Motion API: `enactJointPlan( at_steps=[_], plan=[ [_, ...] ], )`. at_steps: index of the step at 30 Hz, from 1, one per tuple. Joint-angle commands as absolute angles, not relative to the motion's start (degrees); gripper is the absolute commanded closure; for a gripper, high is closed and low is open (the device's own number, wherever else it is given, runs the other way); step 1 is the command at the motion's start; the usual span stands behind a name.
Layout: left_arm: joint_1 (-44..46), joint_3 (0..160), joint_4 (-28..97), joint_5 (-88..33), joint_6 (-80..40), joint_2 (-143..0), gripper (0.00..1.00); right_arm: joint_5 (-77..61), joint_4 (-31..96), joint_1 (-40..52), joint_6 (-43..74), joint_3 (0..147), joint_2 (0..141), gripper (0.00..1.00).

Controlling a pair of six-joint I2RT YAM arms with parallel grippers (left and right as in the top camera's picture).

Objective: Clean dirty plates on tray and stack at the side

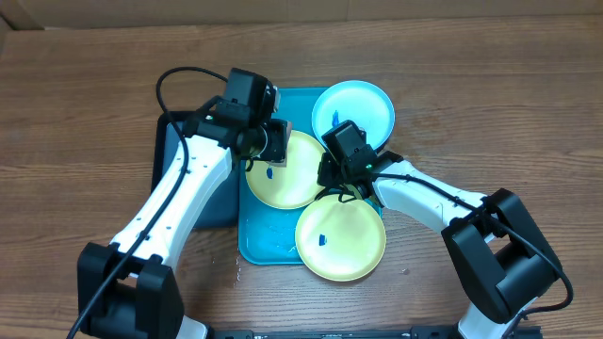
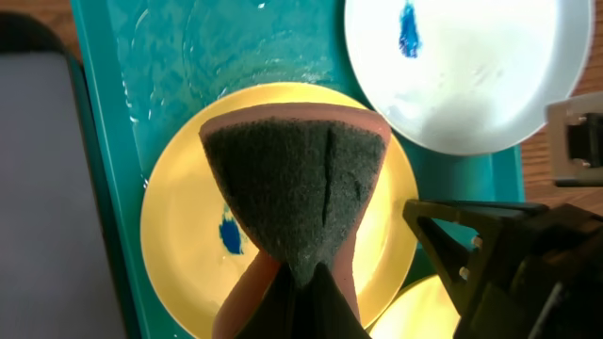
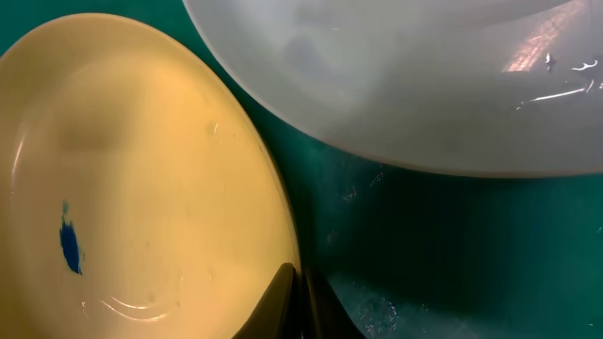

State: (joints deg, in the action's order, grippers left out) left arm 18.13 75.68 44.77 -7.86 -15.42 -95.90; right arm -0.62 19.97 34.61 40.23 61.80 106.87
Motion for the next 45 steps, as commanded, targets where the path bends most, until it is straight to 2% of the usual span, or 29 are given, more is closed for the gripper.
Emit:
enactJointPlan(
  at_steps=[1, 9, 14, 16, 25, 38, 45],
  plan=[
    [18.37, 74.65, 44.56, -5.39, -18.50, -98.02, 0.96, -0.25, 19.57, 34.98, 40.12, 61.08, 105.67, 0.96],
    [18.09, 74.54, 43.70, -5.52, -17.80, -104.60, 0.96, -0.25, 19.59, 34.98, 40.10, 61.08, 105.67, 0.95],
    [16.93, 74.54, 43.90, -5.08, -17.80, -105.34, 0.96, -0.25, 19.62, 34.98, 40.10, 61.08, 105.67, 0.81],
    [16.49, 74.54, 43.97, -5.10, -17.82, -105.34, 0.96, -0.25, 19.59, 34.98, 40.10, 61.08, 105.67, 0.79],
    [16.51, 74.37, 45.08, -5.08, -17.78, -105.36, 0.96, -0.25, 19.62, 34.98, 40.10, 61.08, 105.67, 0.89],
    [16.51, 74.35, 45.93, -4.25, -17.78, -105.36, 0.96, -0.25, 19.81, 35.00, 40.10, 61.06, 105.69, 0.90],
    [16.51, 74.35, 45.87, -4.16, -17.78, -105.36, 0.96, -0.05, 19.81, 35.44, 40.10, 61.06, 105.69, 0.96]
  ],
)
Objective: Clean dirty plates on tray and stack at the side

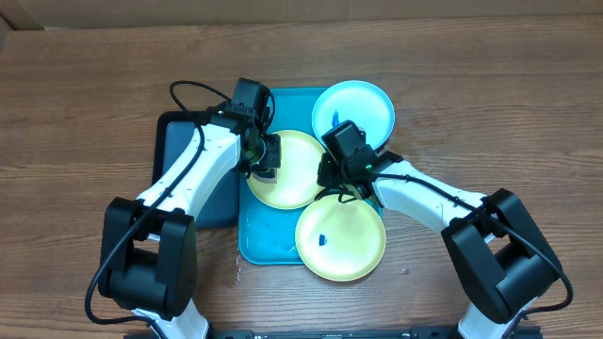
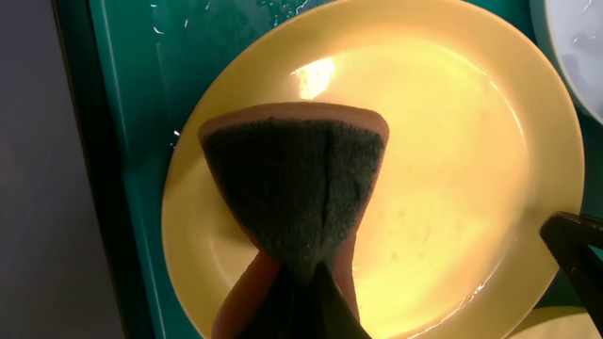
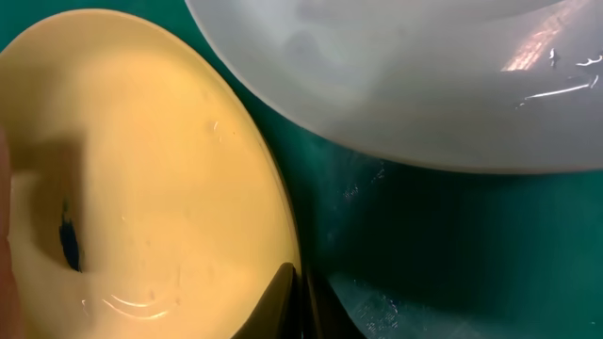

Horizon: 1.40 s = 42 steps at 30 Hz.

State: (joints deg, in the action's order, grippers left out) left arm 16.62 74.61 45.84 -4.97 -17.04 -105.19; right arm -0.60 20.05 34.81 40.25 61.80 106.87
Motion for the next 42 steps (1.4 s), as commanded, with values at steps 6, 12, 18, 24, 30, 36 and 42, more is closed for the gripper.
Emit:
enactJointPlan(
  at_steps=[6, 12, 18, 24, 30, 36, 42],
  plan=[
    [16.51, 74.32, 45.87, -3.60, -17.76, -105.38, 0.96, -0.03, 19.81, 35.46, 40.10, 61.06, 105.69, 0.96],
    [16.53, 73.52, 45.63, -1.06, -17.78, -105.67, 0.96, -0.03, 19.84, 35.46, 40.10, 61.06, 105.69, 0.96],
    [16.53, 71.37, 44.18, -2.68, -17.72, -105.67, 0.96, -0.03, 19.84, 35.46, 40.07, 61.06, 105.69, 0.96],
    [16.53, 67.61, 40.21, -3.97, -17.37, -105.67, 0.96, -0.03, 19.84, 35.46, 40.07, 61.06, 105.69, 0.96],
    [16.53, 64.31, 36.34, -7.40, -17.37, -105.69, 0.96, -0.03, 19.81, 35.46, 40.07, 61.06, 105.69, 0.96],
    [16.53, 64.10, 35.64, -12.29, -17.08, -106.21, 0.96, -0.08, 19.79, 35.46, 40.10, 61.06, 105.69, 0.96],
    [16.53, 64.16, 33.78, -19.86, -14.72, -107.00, 0.96, -0.08, 19.81, 35.48, 40.10, 61.06, 105.69, 0.96]
  ],
)
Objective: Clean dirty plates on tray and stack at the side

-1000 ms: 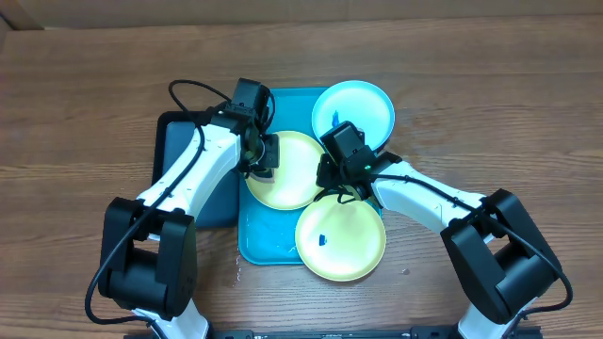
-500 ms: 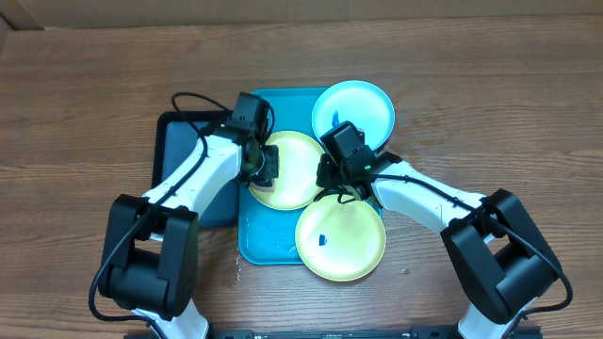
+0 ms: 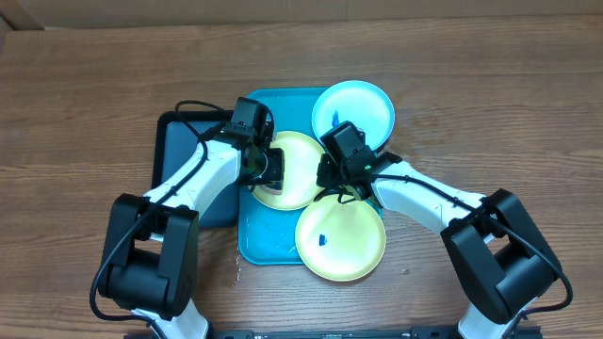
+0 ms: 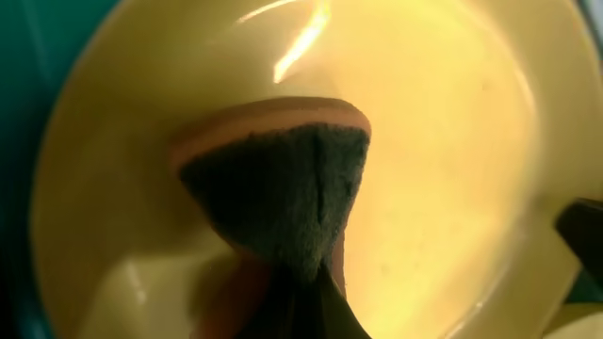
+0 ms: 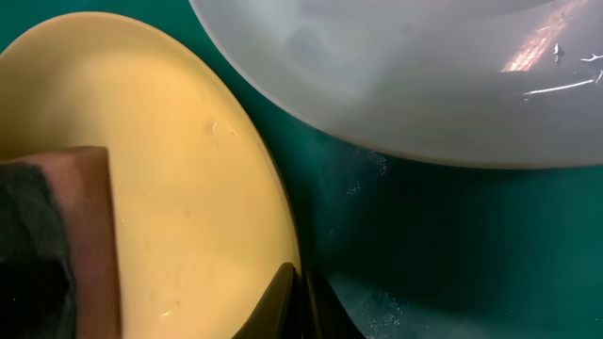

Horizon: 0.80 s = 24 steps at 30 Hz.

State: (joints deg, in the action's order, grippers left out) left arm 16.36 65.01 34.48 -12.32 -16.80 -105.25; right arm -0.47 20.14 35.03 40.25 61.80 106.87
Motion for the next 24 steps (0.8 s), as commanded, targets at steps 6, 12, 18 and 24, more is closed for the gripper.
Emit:
enactJointPlan(
  at_steps=[6, 12, 18, 24],
  plan=[
    [15.62, 70.04, 36.64, -23.99, -9.13, -105.03, 0.96, -0.05, 19.81, 35.48, 40.07, 61.06, 105.69, 0.96],
    [15.29, 76.95, 40.71, -19.29, -8.80, -101.06, 0.96, -0.08, 19.86, 35.48, 40.07, 61.06, 105.69, 0.96],
    [15.44, 76.14, 45.25, -11.64, -8.82, -101.78, 0.96, -0.05, 19.81, 35.48, 40.07, 61.06, 105.69, 0.96],
    [15.42, 72.34, 42.76, -8.38, -9.52, -106.13, 0.96, -0.05, 19.84, 35.48, 40.07, 61.06, 105.69, 0.96]
  ],
)
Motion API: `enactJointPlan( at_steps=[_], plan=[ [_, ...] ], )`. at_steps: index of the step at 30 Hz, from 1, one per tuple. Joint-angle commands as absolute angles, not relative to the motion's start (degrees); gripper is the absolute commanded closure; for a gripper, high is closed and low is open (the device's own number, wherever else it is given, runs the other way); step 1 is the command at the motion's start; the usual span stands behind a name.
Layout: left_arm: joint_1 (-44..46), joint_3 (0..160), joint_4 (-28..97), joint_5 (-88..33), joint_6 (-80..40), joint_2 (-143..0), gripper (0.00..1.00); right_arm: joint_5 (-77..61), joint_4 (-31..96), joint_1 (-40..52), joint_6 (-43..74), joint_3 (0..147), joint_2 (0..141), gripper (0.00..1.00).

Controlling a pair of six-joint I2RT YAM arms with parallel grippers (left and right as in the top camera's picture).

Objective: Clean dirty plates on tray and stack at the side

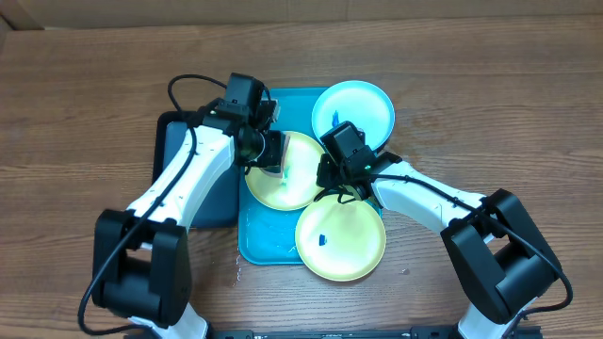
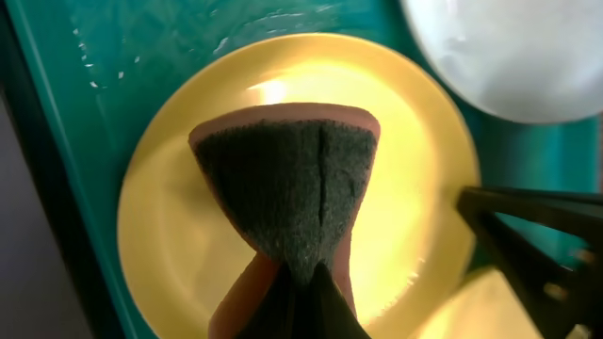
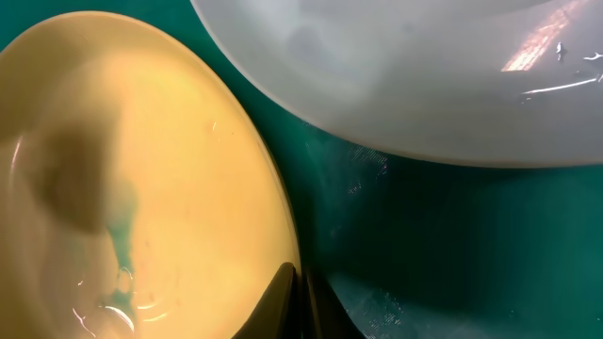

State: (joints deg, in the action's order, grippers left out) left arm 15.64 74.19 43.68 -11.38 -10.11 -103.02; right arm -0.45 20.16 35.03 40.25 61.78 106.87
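Note:
My left gripper (image 2: 300,282) is shut on a sponge (image 2: 287,184) with a dark scouring face and holds it just above a yellow plate (image 2: 415,188) on the teal tray (image 1: 273,247). My right gripper (image 3: 300,281) is shut on that plate's rim (image 3: 283,226), on its right side. A faint greenish wet smear (image 3: 118,254) shows on the plate (image 1: 294,174). A pale blue plate (image 1: 353,110) with a blue stain lies at the tray's far right. A second yellow plate (image 1: 340,239), also stained blue, lies at the near right.
A dark tray (image 1: 188,184) sits directly left of the teal tray. Bare wooden table (image 1: 490,104) lies all round. The right arm (image 1: 424,200) crosses over the edge of the near yellow plate.
The sponge was pressed onto the yellow plate; now it is raised off it, nearer the plate's far left. A pale greenish smear shows where the sponge was. The right gripper has not moved.
The sponge first hung over the yellow plate, which bore a blue stain, with the right gripper pinching the rim. Then the sponge was lower over the stain, then pressed on the plate. Now it is lifted and only a faint smear is left.

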Motion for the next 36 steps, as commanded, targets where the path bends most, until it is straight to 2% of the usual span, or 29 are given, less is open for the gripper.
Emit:
enactJointPlan(
  at_steps=[1, 5, 9, 14, 21, 27, 36],
  plan=[
    [15.40, 72.05, 42.33, -8.38, -9.63, -107.13, 0.96, -0.05, 19.84, 35.48, 40.07, 61.06, 105.69, 0.96],
    [15.40, 71.92, 41.43, -8.60, -11.81, -111.77, 0.96, -0.05, 19.81, 35.48, 40.07, 61.06, 105.69, 0.96],
    [15.42, 71.92, 41.41, -13.76, -12.21, -116.40, 0.96, -0.05, 19.84, 35.48, 40.07, 61.06, 105.69, 0.96],
    [15.22, 71.92, 41.69, -26.70, -10.28, -119.59, 0.96, -0.05, 19.84, 35.48, 40.07, 61.06, 105.69, 0.96],
    [10.39, 74.50, 41.10, -41.78, -10.24, -115.13, 0.96, -0.08, 19.97, 35.48, 40.07, 61.06, 105.69, 0.96],
    [6.37, 75.16, 41.36, -39.75, -9.04, -106.04, 0.96, -0.08, 19.99, 35.48, 40.07, 61.06, 105.69, 0.96],
    [9.39, 74.46, 45.21, -25.19, -8.80, -103.61, 0.96, -0.08, 19.84, 35.48, 40.10, 61.06, 105.69, 0.96]
  ],
)
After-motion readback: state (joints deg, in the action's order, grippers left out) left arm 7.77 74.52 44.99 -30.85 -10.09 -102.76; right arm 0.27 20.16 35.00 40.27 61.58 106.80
